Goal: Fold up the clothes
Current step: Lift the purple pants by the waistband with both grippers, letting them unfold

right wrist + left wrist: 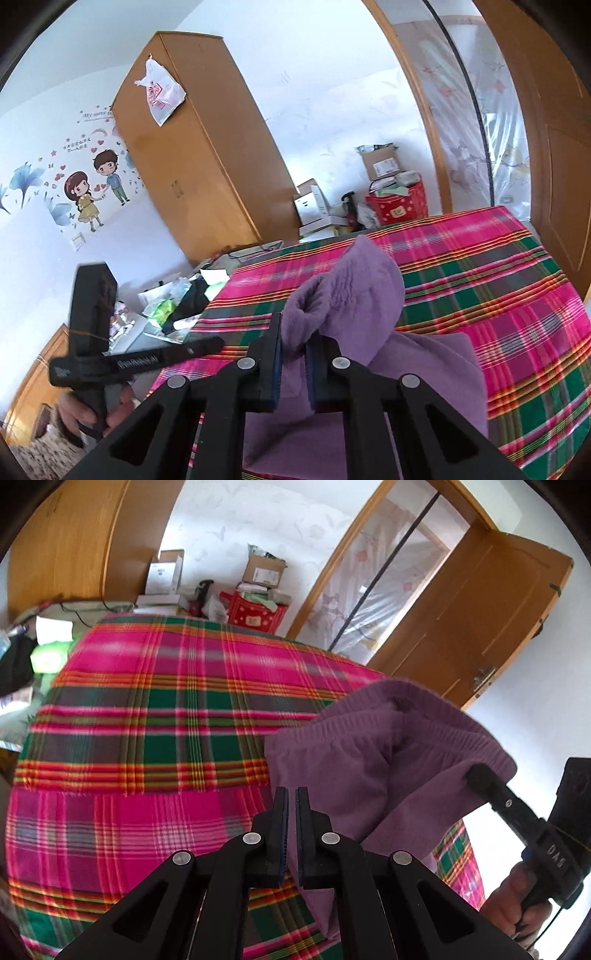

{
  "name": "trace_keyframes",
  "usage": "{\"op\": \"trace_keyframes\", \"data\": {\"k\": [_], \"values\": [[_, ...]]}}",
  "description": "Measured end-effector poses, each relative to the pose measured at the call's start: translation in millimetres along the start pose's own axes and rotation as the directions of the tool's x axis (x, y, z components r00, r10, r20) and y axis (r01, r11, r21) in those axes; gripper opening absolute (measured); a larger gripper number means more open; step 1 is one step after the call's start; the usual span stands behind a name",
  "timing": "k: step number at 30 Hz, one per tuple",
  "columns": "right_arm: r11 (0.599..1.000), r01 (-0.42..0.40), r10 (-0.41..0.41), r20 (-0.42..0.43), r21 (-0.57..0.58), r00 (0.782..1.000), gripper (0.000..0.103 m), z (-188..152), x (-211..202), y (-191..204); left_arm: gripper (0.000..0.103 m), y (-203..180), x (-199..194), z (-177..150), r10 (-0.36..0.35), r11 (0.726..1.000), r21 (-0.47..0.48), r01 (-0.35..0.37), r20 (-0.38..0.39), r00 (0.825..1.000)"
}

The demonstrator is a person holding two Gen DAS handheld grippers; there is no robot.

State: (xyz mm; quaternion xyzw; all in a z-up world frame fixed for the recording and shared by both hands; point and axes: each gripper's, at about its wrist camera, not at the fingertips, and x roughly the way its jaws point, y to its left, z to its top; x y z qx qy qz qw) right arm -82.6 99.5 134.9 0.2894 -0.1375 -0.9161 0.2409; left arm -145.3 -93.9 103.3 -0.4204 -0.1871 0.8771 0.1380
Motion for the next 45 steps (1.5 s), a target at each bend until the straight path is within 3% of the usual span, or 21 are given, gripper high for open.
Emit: {"op": "trace_keyframes", "data": {"k": [1, 3, 4, 6, 11, 14, 20, 21, 27, 34, 45], "values": [[1.000, 0.002, -0.002, -0.001, -0.002, 1.000, 0.010, -0.9, 0.1, 1.9, 0.007, 2.1, 5.4, -1.9, -0.010, 1.000, -0.009, 0.010, -0.012, 1.000], [1.000, 0.018, -0.018, -0.004, -0.003, 1.000, 0.010, -3.8, -0.4, 2.2, 0.026, 7.4, 16.8, -5.1, -0.032, 0.999, -0.025, 0.031, -0.048, 0.998], [1.000, 0.025, -0.025, -0.007, 0.000, 1.000, 0.010, -4.3, -0.3, 0.6, 0.030, 10.8, 23.0, -6.9, -0.048, 0.998, -0.040, 0.046, -0.069, 0.996], [0.999, 0.035, -0.035, -0.012, 0.010, 0.999, 0.010, -5.7, -1.0, -4.7, 0.051, 17.7, 35.8, -8.6, -0.103, 0.992, -0.085, 0.094, -0.110, 0.989], [0.998, 0.058, -0.057, -0.024, 0.032, 0.998, 0.010, -8.8, -2.6, -18.7, 0.063, 27.5, 72.0, -2.2, -0.232, 0.966, -0.158, 0.205, -0.179, 0.956], [0.997, 0.068, -0.067, -0.032, 0.038, 0.997, 0.010, -10.1, -2.8, -26.4, 0.063, 34.4, 94.3, 5.3, -0.232, 0.956, -0.225, 0.186, -0.201, 0.952], [0.994, 0.091, -0.088, -0.046, 0.054, 0.995, 0.010, -11.2, 1.3, -41.4, 0.060, 43.9, 131.7, 12.4, -0.349, 0.893, -0.384, 0.236, -0.258, 0.901], [0.994, 0.095, -0.092, -0.049, 0.054, 0.995, 0.010, -10.7, 2.9, -43.0, 0.053, 45.4, 134.8, 12.6, -0.362, 0.883, -0.403, 0.241, -0.258, 0.896], [0.993, 0.112, -0.109, -0.053, 0.047, 0.993, 0.010, -8.1, 11.1, -47.1, 0.015, 52.5, 130.3, 13.8, -0.359, 0.870, -0.434, 0.233, -0.234, 0.904], [0.992, 0.124, -0.123, -0.049, 0.024, 0.991, 0.010, -7.2, 16.1, -41.5, 0.011, 47.1, 108.3, 12.5, -0.367, 0.861, -0.434, 0.264, -0.171, 0.914], [0.995, 0.084, -0.085, -0.011, -0.056, 0.996, 0.010, 8.3, 9.5, -5.7, 0.010, 61.4, 49.2, -5.1, -0.382, 0.825, -0.447, 0.345, 0.008, 0.924]]}}
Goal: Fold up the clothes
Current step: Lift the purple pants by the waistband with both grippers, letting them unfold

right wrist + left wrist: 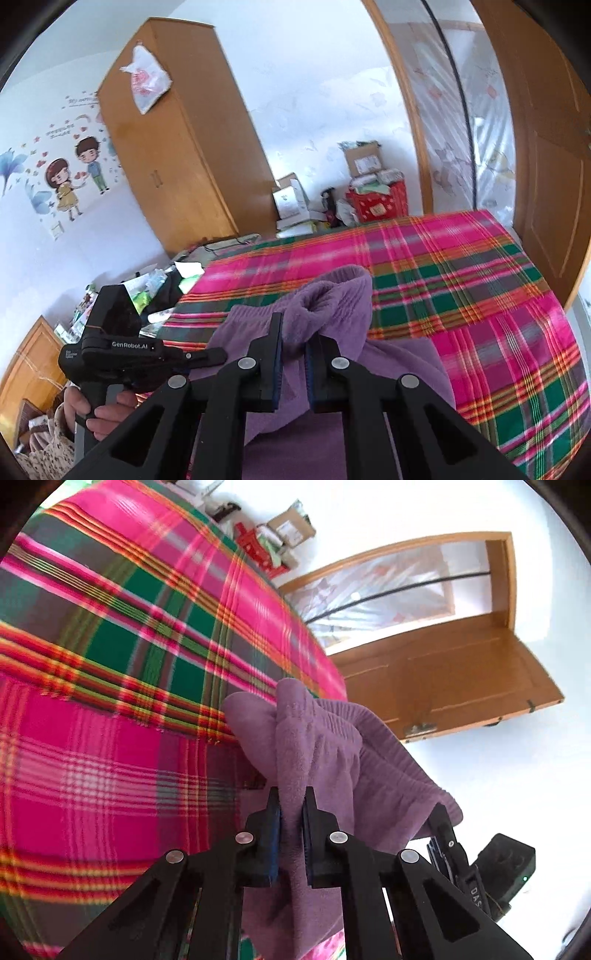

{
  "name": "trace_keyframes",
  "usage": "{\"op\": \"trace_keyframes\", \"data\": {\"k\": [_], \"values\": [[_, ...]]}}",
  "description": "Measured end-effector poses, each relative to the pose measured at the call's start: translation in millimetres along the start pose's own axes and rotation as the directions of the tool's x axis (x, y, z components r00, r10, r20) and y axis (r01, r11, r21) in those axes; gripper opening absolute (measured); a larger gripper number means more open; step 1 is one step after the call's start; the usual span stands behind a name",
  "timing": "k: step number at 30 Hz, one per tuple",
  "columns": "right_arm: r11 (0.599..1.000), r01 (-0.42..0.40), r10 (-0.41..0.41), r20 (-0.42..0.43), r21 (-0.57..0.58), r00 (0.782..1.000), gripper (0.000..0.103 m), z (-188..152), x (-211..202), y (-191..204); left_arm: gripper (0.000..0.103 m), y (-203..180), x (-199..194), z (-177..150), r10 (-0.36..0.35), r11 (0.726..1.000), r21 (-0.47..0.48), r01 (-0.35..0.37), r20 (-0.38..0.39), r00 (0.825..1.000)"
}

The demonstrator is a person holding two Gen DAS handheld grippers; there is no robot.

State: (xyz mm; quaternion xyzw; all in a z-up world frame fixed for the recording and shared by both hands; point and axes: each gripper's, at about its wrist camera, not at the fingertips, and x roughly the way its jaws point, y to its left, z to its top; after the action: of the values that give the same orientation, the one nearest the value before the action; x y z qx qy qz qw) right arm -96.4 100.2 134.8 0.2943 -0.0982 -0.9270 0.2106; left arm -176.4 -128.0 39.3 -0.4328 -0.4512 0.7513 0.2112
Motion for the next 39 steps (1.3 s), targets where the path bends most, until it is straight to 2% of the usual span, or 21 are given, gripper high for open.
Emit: {"op": "trace_keyframes", "data": {"k": [5, 9, 13, 17, 23, 26, 31, 34, 35, 36, 39], "values": [[0.997, -0.039, 0.041, 0.028, -0.068, 0.999, 0.010, 14.4, 0.2, 32.0, 0.010, 16.6, -45.5, -6.9, -0.029, 0.999, -0.026, 0.031, 0.079, 0.996], [0.990, -0.086, 0.092, 0.050, -0.112, 0.994, 0.010, 27.0, 3.2, 58.2, 0.010, 31.5, -70.3, -16.1, -0.020, 0.999, -0.047, 0.026, 0.136, 0.991], [0.977, -0.131, 0.139, 0.038, -0.168, 0.990, 0.009, 29.7, 13.5, 87.2, 0.011, 47.5, -83.6, -23.6, -0.037, 0.994, -0.098, 0.051, 0.144, 0.989], [0.960, -0.228, 0.232, 0.003, -0.161, 0.973, 0.010, 27.6, 24.9, 105.1, 0.010, 61.9, -97.8, -30.2, -0.066, 0.984, -0.154, 0.091, 0.158, 0.985], [0.958, -0.251, 0.248, -0.035, -0.141, 0.968, 0.010, 15.3, 32.5, 106.9, 0.010, 71.6, -112.2, -44.8, -0.150, 0.960, -0.214, 0.180, 0.149, 0.977], [0.961, -0.258, 0.253, -0.057, -0.102, 0.966, 0.010, 11.0, 38.7, 99.4, 0.010, 59.5, -107.8, -44.7, -0.144, 0.970, -0.176, 0.167, 0.132, 0.981], [0.963, -0.256, 0.249, -0.085, -0.088, 0.965, 0.010, 6.5, 47.8, 96.3, 0.010, 54.4, -82.9, -39.5, -0.124, 0.973, -0.189, 0.134, 0.067, 0.990], [0.966, -0.243, 0.234, -0.099, -0.090, 0.967, 0.010, 4.4, 51.8, 94.8, 0.010, 52.3, -75.3, -39.4, -0.086, 0.979, -0.179, 0.093, 0.043, 0.995], [0.967, -0.240, 0.231, -0.102, -0.090, 0.968, 0.010, 4.2, 53.0, 94.1, 0.010, 52.2, -75.4, -39.1, -0.076, 0.981, -0.174, 0.083, 0.049, 0.996], [0.967, -0.238, 0.228, -0.105, -0.089, 0.968, 0.010, 3.9, 54.2, 93.4, 0.004, 52.1, -75.4, -38.8, -0.065, 0.983, -0.170, 0.074, 0.055, 0.996], [0.969, -0.231, 0.222, -0.098, -0.090, 0.970, 0.009, 5.1, 54.0, 92.7, 0.003, 54.7, -82.5, -38.9, -0.036, 0.983, -0.174, 0.051, 0.090, 0.995]]}}
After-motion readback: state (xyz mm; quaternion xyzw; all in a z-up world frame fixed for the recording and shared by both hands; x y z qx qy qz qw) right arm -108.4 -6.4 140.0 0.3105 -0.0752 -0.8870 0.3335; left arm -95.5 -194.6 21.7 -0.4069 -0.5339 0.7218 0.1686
